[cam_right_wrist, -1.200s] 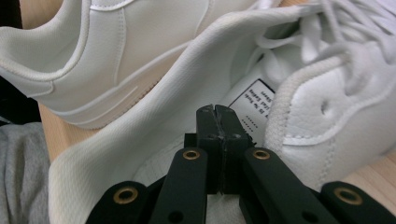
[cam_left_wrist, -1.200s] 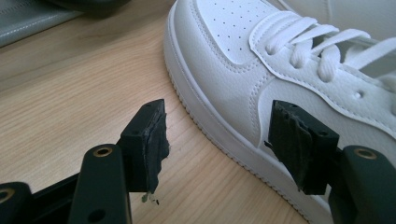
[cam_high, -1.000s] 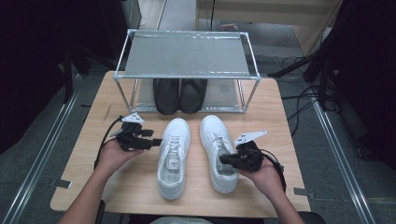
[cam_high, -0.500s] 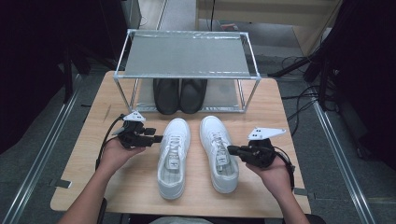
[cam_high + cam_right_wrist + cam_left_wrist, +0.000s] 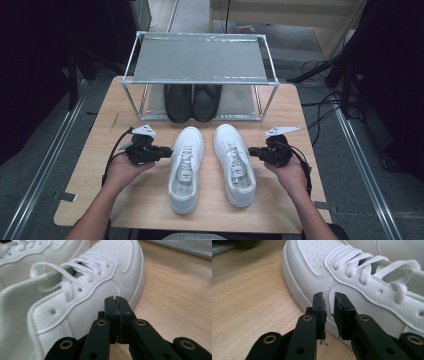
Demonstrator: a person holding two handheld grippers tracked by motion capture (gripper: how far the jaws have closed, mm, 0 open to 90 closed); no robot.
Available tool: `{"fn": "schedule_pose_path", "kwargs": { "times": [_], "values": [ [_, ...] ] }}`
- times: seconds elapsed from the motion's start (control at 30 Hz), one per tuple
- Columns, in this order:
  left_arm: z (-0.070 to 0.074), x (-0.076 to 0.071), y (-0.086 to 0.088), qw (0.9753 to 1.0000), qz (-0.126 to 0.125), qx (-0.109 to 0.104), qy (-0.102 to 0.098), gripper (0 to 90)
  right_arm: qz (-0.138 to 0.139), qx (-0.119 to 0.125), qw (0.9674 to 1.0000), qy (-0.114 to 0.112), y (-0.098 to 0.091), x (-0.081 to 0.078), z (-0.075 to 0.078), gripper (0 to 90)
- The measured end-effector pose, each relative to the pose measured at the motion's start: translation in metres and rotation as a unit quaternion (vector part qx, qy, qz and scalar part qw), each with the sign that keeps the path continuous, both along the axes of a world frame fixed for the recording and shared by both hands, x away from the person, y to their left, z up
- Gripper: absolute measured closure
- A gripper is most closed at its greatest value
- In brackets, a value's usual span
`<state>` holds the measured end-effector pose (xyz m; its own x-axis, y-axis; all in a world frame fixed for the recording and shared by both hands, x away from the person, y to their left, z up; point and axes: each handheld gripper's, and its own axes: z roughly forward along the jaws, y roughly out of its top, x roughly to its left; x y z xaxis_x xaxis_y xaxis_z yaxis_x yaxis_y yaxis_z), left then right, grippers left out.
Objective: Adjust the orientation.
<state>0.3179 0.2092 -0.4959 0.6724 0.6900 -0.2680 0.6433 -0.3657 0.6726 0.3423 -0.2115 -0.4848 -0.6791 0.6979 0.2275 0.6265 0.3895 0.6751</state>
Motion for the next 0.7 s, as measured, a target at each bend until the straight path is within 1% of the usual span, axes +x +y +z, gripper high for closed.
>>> {"fn": "schedule_pose_path", "kwargs": {
  "times": [0.13,0.2,0.27,0.37,0.53,0.6,0.67,0.7],
  "values": [
    [-0.002,-0.004,0.003,1.0000,0.002,0.002,0.004,79.2,0.005,-0.005,1.0000,0.006,0.004,0.007,-0.003,90.0],
    [-0.002,-0.006,0.004,1.0000,0.004,0.003,0.005,79.2,0.008,-0.006,0.9999,0.008,0.006,0.008,-0.004,90.0],
    [-0.004,-0.009,0.005,0.9999,0.004,0.006,0.007,79.2,0.010,-0.015,0.9998,0.007,0.009,0.009,-0.004,90.0],
    [-0.005,-0.011,0.004,0.9999,0.005,0.010,0.011,79.0,0.012,-0.015,0.9998,0.008,0.011,0.011,-0.004,90.0],
    [-0.009,-0.015,0.002,0.9997,-0.002,0.015,0.019,78.8,0.018,-0.016,0.9997,0.008,0.017,0.014,-0.004,90.0],
    [-0.011,-0.017,0.000,0.9996,-0.004,0.015,0.025,78.4,0.022,-0.016,0.9996,0.005,0.020,0.015,-0.004,90.0],
    [-0.014,-0.018,-0.003,0.9992,-0.014,0.021,0.032,78.5,0.026,-0.016,0.9995,0.005,0.024,0.016,-0.004,90.0],
    [-0.015,-0.019,-0.005,0.9992,-0.015,0.023,0.031,78.5,0.027,-0.017,0.9995,0.006,0.025,0.016,-0.004,90.0]
  ]
}}
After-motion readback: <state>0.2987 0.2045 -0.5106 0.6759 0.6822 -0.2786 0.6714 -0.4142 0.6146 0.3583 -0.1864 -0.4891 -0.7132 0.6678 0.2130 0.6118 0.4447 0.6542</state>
